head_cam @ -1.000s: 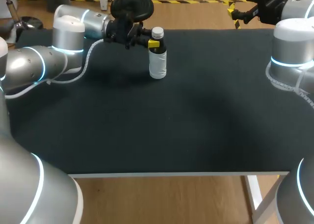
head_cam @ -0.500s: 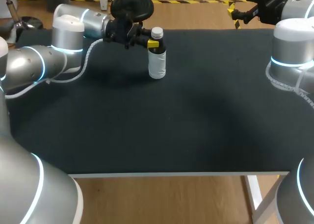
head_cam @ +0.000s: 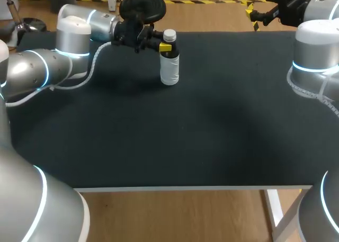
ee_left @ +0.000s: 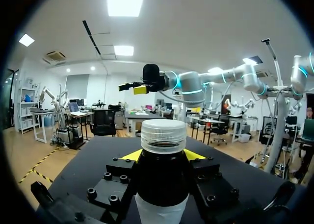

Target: Unscrew the bottle cap

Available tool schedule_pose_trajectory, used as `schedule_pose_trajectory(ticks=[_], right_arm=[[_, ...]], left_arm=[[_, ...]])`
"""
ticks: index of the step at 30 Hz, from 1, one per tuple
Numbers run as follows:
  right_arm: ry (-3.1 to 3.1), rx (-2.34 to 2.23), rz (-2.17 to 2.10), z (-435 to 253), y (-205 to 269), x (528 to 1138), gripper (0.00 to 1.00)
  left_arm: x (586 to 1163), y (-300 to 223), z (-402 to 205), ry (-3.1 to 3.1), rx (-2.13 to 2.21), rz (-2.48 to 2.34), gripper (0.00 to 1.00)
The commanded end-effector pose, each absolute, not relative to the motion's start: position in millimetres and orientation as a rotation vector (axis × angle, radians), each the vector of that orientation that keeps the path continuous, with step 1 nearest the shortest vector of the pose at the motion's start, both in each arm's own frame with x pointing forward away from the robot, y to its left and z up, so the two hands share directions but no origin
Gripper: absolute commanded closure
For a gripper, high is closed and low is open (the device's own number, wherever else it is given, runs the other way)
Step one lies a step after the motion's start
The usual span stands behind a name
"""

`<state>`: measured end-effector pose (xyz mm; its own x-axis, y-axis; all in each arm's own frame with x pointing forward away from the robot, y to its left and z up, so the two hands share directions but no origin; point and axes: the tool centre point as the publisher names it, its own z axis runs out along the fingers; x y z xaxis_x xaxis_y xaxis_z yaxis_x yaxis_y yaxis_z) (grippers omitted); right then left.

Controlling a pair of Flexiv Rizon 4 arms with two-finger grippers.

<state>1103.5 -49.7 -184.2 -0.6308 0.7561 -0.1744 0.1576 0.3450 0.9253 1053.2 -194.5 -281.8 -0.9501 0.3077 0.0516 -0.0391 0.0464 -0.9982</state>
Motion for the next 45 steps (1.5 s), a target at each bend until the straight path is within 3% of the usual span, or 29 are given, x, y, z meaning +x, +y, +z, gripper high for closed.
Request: schedule_pose_trajectory(ticks=[1,4,45], right_arm=[[2.011,0.793,1.291,-184.7,-50.1,1103.8,0.00],[2.011,0.793,1.291,-184.7,-50.1,1103.8,0.00],[1.765,0.772,1.656,-209.8,180.7,1026.0,0.00]], left_arm=[[1058.4,-194.7,-283.6,-2.062,-0.285,1.987,1.00],[1058.4,-194.7,-283.6,-2.062,-0.285,1.987,1.00],[1058.4,-194.7,-283.6,-2.062,-0.285,1.987,1.00]])
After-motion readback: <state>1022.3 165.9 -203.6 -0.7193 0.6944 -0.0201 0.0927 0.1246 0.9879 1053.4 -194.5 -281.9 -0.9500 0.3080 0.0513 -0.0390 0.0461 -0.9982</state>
